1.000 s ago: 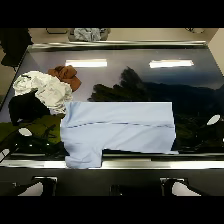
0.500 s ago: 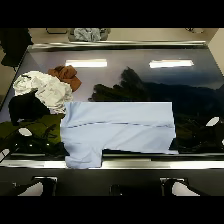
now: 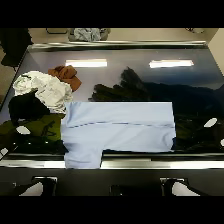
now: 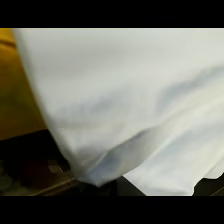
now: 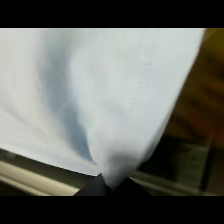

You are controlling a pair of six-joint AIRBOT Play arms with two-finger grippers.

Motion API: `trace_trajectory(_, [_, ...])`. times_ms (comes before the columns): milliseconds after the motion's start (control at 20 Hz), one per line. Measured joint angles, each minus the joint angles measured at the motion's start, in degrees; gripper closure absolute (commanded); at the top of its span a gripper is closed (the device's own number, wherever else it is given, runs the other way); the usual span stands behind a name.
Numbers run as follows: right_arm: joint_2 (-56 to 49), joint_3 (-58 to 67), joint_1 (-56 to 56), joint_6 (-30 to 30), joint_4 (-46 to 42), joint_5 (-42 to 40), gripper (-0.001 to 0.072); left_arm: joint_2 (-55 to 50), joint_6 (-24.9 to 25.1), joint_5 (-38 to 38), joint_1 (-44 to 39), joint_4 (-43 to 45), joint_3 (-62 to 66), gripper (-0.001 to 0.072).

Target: Fold the shirts.

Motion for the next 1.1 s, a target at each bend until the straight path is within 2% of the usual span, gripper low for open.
trace_trajectory(100, [0.7,3.3,-0.2,-1.3,-0.8,0.4,0.0661,2.1,0.1,-0.8,0.0,-0.1,3.1,0.0684])
trace_trajectory(300, [1.9,12.2,1.5,-3.2,0.3,4.0,0.0662,5.1,-3.6,-2.6,0.0,-0.2,12.6,0.0686])
trace_trajectory(450, [1.1,19.3,6.5,-2.7,0.4,-0.2,0.0662,4.2,-6.6,-0.3,-0.1,-0.2,20.8,0.0685])
trace_trajectory(650, [-5.8,29.6,11.5,1.5,-0.3,-7.5,0.0661,-3.2,-8.9,1.6,-1.2,-0.2,30.8,0.0684])
trace_trajectory(1000, [-19.6,38.4,15.8,6.5,-0.1,-12.0,0.0657,-22.6,-9.9,2.6,-4.6,0.0,42.9,0.0679])
trace_trajectory(1050, [-20.7,38.7,16.0,7.0,-0.3,-12.1,0.0641,-24.4,-9.9,2.5,-4.9,0.0,43.6,0.0641])
trace_trajectory(1100, [-21.6,38.9,16.2,7.4,-0.5,-12.2,0.0467,-25.4,-9.9,2.4,-5.1,0.0,44.1,0.0460])
